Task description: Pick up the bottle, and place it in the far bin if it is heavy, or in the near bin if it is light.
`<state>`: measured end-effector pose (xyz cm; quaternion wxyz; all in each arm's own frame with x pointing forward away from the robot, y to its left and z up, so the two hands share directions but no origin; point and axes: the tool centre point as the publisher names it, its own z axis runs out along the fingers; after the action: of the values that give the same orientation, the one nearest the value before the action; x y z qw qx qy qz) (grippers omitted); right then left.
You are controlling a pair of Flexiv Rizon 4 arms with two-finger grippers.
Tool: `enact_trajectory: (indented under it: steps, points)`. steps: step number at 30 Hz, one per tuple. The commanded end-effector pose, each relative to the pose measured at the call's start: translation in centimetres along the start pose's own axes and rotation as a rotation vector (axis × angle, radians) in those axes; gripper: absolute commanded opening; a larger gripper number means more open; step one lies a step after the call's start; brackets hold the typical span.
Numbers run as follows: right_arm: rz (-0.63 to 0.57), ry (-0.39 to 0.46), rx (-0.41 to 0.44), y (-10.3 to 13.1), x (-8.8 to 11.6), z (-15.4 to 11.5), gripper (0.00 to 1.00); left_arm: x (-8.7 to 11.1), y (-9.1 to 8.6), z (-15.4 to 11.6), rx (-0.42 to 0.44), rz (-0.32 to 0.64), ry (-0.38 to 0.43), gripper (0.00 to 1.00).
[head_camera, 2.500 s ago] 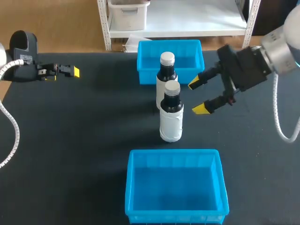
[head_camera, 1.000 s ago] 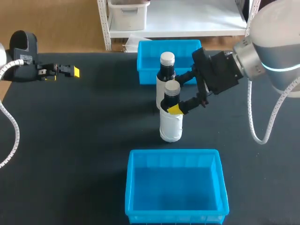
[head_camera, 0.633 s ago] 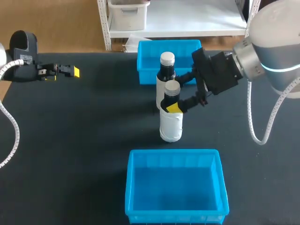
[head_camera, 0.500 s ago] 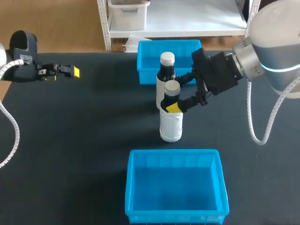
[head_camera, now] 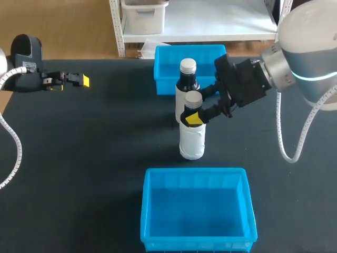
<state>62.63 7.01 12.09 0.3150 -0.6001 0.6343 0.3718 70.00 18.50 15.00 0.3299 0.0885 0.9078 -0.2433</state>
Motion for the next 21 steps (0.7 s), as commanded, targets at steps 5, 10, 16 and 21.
enact_trajectory:
  steps: [5, 10, 16, 21]
  points:
    - [0.0, -0.004, 0.0, -0.1, 0.1, 0.1, 0.29, 0.0, 0.0, 0.0, 0.0, 0.0, 0.0, 1.0]
    - [-0.007, -0.011, 0.012, -0.1, -0.2, -0.4, 0.0, 0.0, 0.0, 0.0, 0.0, 0.0, 0.0, 1.0]
    - [-0.019, -0.015, 0.044, 0.2, -1.9, -2.1, 0.0, 0.0, 0.0, 0.0, 0.0, 0.0, 0.0, 1.0]
    - [-0.025, -0.03, 0.092, 0.9, -4.4, -4.5, 0.0, 0.0, 0.0, 0.0, 0.0, 0.0, 0.0, 1.0]
